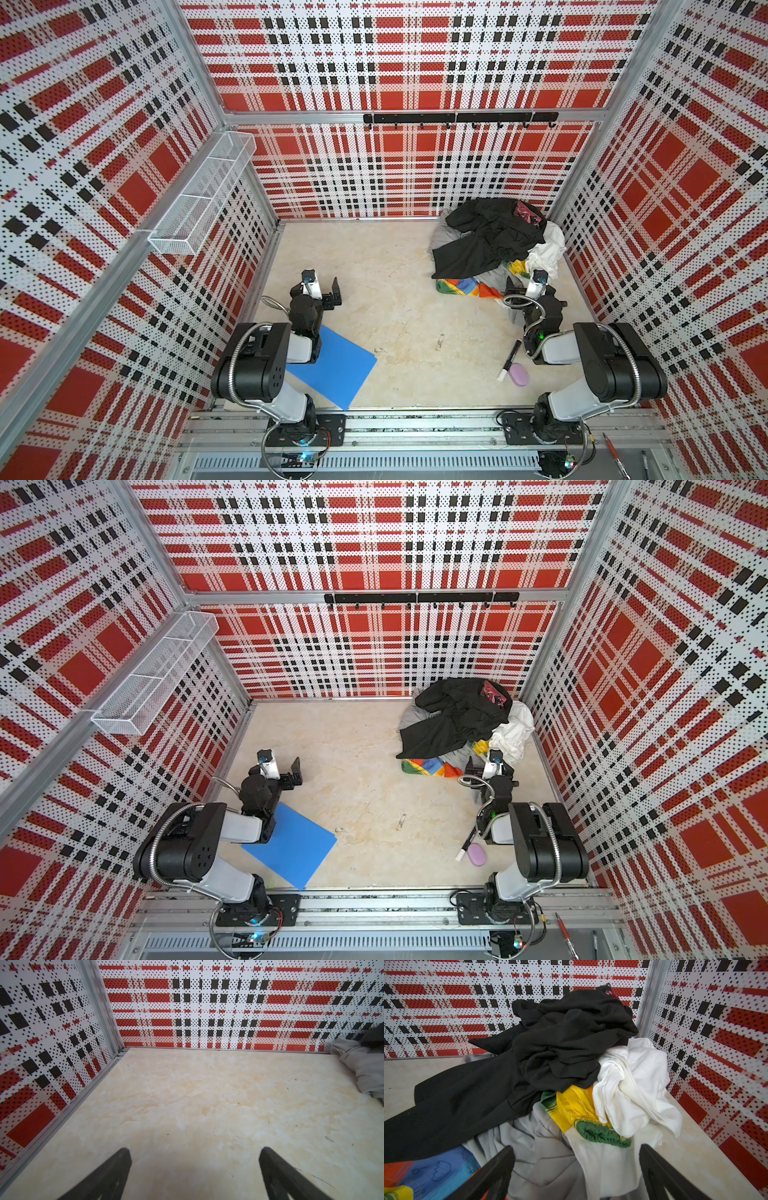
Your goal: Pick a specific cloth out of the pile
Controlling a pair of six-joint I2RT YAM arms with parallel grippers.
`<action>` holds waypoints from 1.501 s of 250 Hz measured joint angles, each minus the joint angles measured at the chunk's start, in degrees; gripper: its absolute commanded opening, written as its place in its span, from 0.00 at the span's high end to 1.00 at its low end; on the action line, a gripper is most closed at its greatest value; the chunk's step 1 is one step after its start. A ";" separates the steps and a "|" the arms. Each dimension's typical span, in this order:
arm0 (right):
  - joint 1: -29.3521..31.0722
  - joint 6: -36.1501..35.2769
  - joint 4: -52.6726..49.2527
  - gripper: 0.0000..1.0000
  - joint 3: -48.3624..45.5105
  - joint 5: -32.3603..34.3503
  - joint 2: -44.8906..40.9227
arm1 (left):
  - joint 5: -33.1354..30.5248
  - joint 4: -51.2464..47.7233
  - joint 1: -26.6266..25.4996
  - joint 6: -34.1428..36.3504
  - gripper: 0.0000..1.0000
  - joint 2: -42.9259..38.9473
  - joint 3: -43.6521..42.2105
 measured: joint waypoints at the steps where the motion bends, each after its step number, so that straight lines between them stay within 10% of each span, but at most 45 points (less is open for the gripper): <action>1: 0.00 0.00 0.02 0.00 -0.02 0.00 0.00 | 0.00 0.00 0.00 0.00 0.01 -0.02 0.00; 74: 1.18 0.24 -5.97 0.00 -3.37 3.50 -15.52 | -10.32 -8.94 -11.45 4.98 0.01 -13.29 2.23; 151: 7.63 5.84 -30.23 0.00 13.27 5.66 -28.37 | -8.44 -31.54 -18.38 -3.19 0.01 -21.73 26.67; 274: 17.68 6.51 -62.99 0.00 43.10 3.15 -4.83 | 26.95 -61.16 -19.74 -8.09 0.01 -11.21 50.34; 375: 18.67 4.20 -82.12 0.00 58.88 8.02 18.95 | 37.31 -63.69 -19.28 -3.37 0.01 -7.04 52.89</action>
